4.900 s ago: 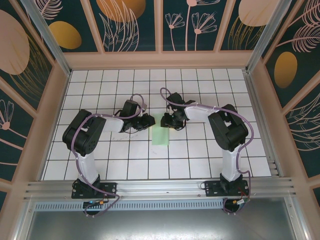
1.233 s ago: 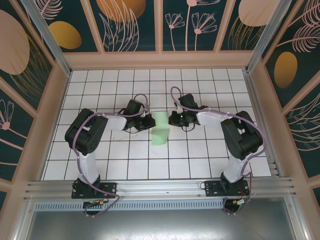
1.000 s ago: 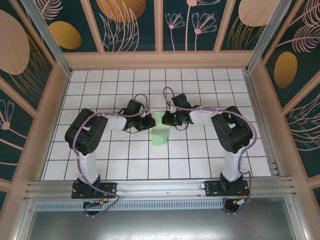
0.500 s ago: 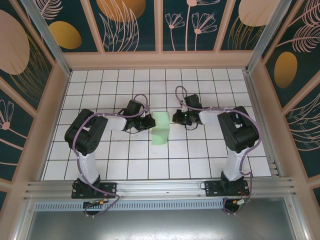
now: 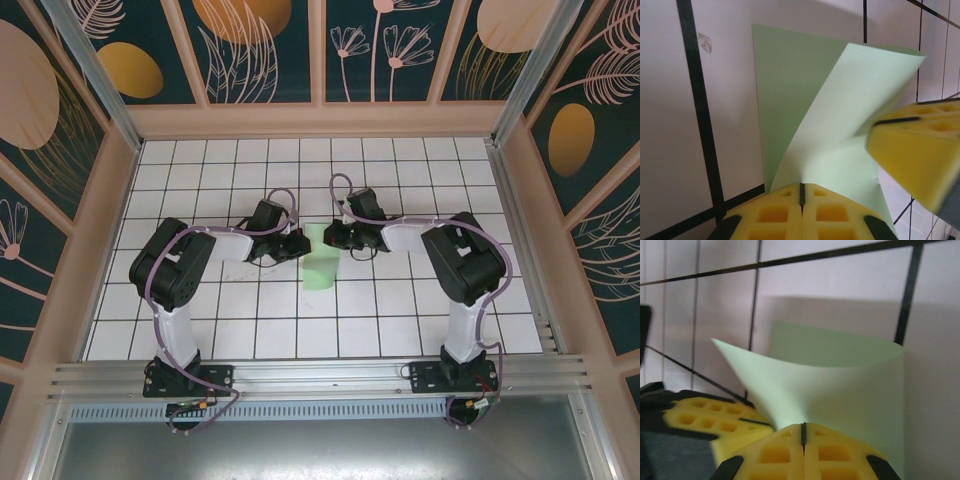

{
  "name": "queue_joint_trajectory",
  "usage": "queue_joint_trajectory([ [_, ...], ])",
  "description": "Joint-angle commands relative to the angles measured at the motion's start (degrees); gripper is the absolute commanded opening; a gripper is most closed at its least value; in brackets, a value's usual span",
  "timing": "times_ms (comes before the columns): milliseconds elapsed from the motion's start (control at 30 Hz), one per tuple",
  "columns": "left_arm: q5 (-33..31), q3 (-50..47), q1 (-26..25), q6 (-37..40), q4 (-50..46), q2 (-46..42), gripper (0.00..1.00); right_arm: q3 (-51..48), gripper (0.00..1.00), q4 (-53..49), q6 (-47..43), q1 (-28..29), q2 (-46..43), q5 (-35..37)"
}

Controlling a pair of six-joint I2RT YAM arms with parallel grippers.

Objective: Fold a paper plane with a square sheet of paper (pick it up from the middle)

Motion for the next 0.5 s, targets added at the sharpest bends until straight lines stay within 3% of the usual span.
queue_joint_trajectory([
  [0, -12.45, -4.15, 0.24, 1.37, -12.41, 6.84, 0.00, 1.39, 0.00, 1.66, 0.89, -0.23, 2.23, -0.38],
  [267, -12.45, -4.83, 0.24, 1.68, -12.15, 6.92, 0.00, -1.14, 0.00, 1.71, 2.77, -8.77, 2.39, 4.48],
  [467, -12.45, -5.01, 0.25, 1.58, -11.90, 6.84, 0.00, -0.92, 0.00, 0.03, 2.11, -8.12, -3.83, 6.99],
])
